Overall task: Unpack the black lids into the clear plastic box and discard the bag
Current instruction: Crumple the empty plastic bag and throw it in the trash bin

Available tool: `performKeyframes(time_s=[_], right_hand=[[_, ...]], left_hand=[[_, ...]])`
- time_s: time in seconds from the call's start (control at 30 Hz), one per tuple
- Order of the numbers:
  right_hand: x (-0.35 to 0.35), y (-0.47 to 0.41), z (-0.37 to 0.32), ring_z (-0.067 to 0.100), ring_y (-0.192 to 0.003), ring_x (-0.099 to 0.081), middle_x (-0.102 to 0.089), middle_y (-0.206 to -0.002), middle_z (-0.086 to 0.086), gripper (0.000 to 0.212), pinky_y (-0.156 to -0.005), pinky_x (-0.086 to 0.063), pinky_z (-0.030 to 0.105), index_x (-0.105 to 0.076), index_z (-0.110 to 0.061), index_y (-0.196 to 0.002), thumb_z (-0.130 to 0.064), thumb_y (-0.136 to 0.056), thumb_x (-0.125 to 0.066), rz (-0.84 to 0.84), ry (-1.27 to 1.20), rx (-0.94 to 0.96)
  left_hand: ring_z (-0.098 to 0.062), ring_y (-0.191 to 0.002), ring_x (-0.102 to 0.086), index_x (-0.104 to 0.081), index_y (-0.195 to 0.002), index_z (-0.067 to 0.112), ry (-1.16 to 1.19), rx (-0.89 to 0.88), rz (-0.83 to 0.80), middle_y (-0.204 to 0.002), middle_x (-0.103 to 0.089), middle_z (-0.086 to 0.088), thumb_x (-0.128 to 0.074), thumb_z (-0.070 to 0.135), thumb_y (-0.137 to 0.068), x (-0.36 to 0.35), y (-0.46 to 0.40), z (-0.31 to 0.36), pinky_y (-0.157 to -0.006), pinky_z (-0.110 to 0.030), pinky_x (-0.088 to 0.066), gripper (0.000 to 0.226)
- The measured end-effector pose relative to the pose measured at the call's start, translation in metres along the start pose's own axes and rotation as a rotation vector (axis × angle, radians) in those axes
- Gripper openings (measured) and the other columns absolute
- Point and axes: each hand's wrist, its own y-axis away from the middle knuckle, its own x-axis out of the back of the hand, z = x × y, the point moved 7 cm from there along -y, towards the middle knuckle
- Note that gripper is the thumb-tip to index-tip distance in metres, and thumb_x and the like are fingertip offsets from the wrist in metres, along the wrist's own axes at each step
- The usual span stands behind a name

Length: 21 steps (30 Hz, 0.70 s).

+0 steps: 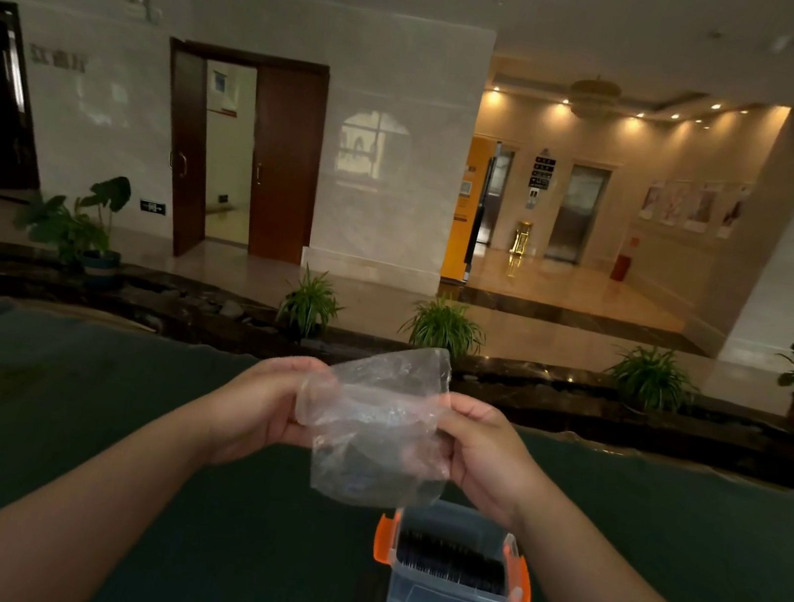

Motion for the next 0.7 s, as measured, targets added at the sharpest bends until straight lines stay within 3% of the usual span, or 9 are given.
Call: performKeyframes(time_s=[0.13,0.23,0.37,0.47,0.53,0.63,0.7], right_hand=[[0.000,-0.001,-0.004,0.037,-0.092,-0.070,-0.074,-0.101,0.023,0.047,-0.080,-0.059,0.047,-0.075,0.000,-0.101,-0.024,-0.104,-0.035,-0.039,-0.044,-0.032],[0.004,-0.004,-0.012,0.035,-0.093,-0.072,-0.076,-0.097,0.017,0.051,-0.085,-0.059,0.050,-0.075,-0.004,-0.089,-0.043,-0.104,-0.045,0.049,0.064,-0.019],[-0.004,-0.003,-0.034,0.032,-0.093,-0.072,-0.074,-0.103,0.020,0.023,-0.088,-0.057,0.057,-0.075,-0.006,-0.098,-0.023,-0.083,-0.080,0.052,0.337,0.101],[-0.006,-0.005,-0.045,0.038,-0.105,-0.070,-0.066,-0.119,0.024,0.051,-0.087,-0.056,0.063,-0.062,-0.012,-0.115,-0.006,-0.071,-0.087,0.120,0.270,0.144],[-0.009,-0.008,-0.045,0.035,-0.109,-0.070,-0.068,-0.124,0.017,0.074,-0.091,-0.057,0.057,-0.052,-0.020,-0.130,-0.005,-0.067,-0.088,0.092,0.131,0.096],[-0.024,-0.009,-0.048,0.029,-0.109,-0.071,-0.073,-0.121,0.011,0.051,-0.092,-0.058,0.046,-0.062,-0.011,-0.130,-0.009,-0.082,-0.080,-0.058,0.159,0.058],[-0.024,-0.011,-0.060,0.028,-0.105,-0.073,-0.075,-0.114,0.012,0.032,-0.087,-0.060,0.041,-0.070,-0.007,-0.119,-0.010,-0.088,-0.074,-0.029,0.212,0.107]], left_hand=[[-0.028,-0.088,-0.072,-0.064,-0.093,0.006,-0.017,0.003,0.045,-0.097,-0.073,-0.011,-0.052,0.046,-0.094,-0.004,0.003,0.009,-0.067,-0.039,-0.059,0.042],[-0.027,-0.090,-0.074,-0.069,-0.091,0.014,-0.297,-0.084,0.114,-0.101,-0.073,-0.010,-0.072,0.041,-0.083,-0.008,0.004,0.022,-0.074,-0.042,-0.061,0.029],[-0.029,-0.101,-0.072,-0.059,-0.111,0.013,-0.394,-0.127,0.124,-0.117,-0.068,-0.011,-0.086,0.006,-0.072,-0.011,0.004,0.030,-0.075,-0.045,-0.063,0.047],[-0.022,-0.104,-0.071,-0.054,-0.122,0.019,-0.377,-0.204,0.176,-0.124,-0.063,-0.008,-0.083,-0.002,-0.073,-0.013,0.003,0.042,-0.074,-0.041,-0.064,0.061],[-0.014,-0.101,-0.071,-0.052,-0.129,0.023,-0.323,-0.250,0.242,-0.125,-0.062,-0.006,-0.081,-0.005,-0.073,-0.012,0.002,0.052,-0.072,-0.036,-0.064,0.070],[-0.018,-0.103,-0.072,-0.053,-0.135,0.026,-0.213,-0.260,0.290,-0.123,-0.064,-0.002,-0.083,-0.002,-0.072,-0.009,-0.001,0.059,-0.076,-0.042,-0.064,0.075],[-0.023,-0.107,-0.072,-0.059,-0.132,0.023,-0.169,-0.235,0.242,-0.120,-0.071,-0.004,-0.084,0.006,-0.074,-0.010,-0.005,0.059,-0.081,-0.043,-0.063,0.065]])
